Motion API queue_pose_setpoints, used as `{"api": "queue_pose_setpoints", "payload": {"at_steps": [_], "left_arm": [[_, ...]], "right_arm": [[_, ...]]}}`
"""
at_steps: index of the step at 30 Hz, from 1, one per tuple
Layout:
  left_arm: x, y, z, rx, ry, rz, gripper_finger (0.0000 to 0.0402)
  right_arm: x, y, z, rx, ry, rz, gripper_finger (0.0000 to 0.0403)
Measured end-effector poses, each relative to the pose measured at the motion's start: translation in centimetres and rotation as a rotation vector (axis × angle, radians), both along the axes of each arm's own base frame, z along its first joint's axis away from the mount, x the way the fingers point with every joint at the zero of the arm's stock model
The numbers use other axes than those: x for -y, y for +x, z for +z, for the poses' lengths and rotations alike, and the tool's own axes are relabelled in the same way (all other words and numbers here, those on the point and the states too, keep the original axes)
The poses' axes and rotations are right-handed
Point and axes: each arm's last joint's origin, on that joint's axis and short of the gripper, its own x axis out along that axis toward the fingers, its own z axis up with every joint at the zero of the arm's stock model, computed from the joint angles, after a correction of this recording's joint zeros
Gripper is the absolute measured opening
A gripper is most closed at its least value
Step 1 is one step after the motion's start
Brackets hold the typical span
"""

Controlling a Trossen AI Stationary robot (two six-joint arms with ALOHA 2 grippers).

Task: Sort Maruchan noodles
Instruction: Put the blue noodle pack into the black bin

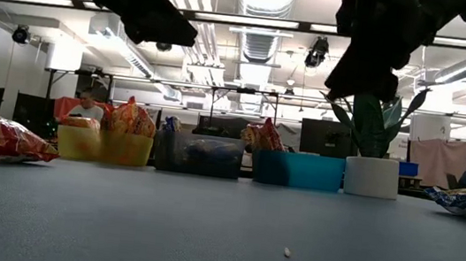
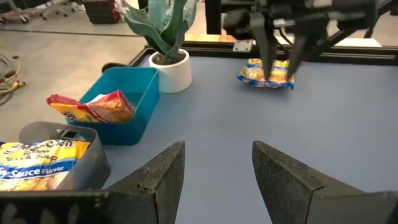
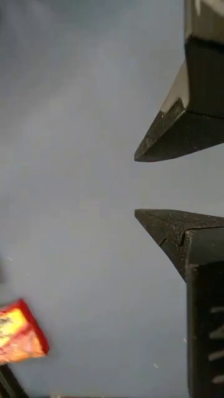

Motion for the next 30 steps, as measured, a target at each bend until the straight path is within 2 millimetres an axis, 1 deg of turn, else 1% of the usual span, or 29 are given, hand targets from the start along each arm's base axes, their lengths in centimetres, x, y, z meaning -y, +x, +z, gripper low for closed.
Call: {"api": "queue_pose_setpoints", "payload": {"at_steps": [2, 5, 8, 10, 12, 15, 21, 30], "left_arm": [[0.0, 0.0, 0.0, 0.002, 0.001, 0.002, 0.0170], [0.0, 0.0, 0.1, 0.008, 0.001, 0.003, 0.0170], [0.0, 0.1, 0.0, 0.006, 0.001, 0.003, 0.0170], [0.0, 0.2, -0.1, 0.005, 0.001, 0.003, 0.0170], [0.0, 0.4, -0.2, 0.007, 0.001, 0.003, 0.0170], [0.0, 0.7, -0.5, 0.004, 0.001, 0.003, 0.0170], [0.0, 1.3, -1.3, -0.021, 0.002, 0.003, 0.0170], [0.0, 1.3, -1.1, -0.017, 0.037, -0.007, 0.0170]], "right_arm": [[-0.2, 0.2, -0.7, -0.039, 0.060, 0.004, 0.0123], [-0.3, -0.2, -2.2, -0.200, 0.146, -0.026, 0.0121], [-0.1, -1.9, -3.3, -0.496, 0.172, -0.164, 0.0120], [0.2, -3.4, -3.4, -0.685, 0.131, -0.291, 0.0120], [0.4, -4.3, -3.3, -0.803, 0.102, -0.401, 0.0120], [0.5, -5.1, -3.3, -0.883, 0.097, -0.494, 0.0120], [0.4, -6.0, -4.5, -0.959, 0.135, -0.539, 0.0120], [0.3, -5.6, -6.1, -1.036, 0.119, -0.546, 0.0120]]}}
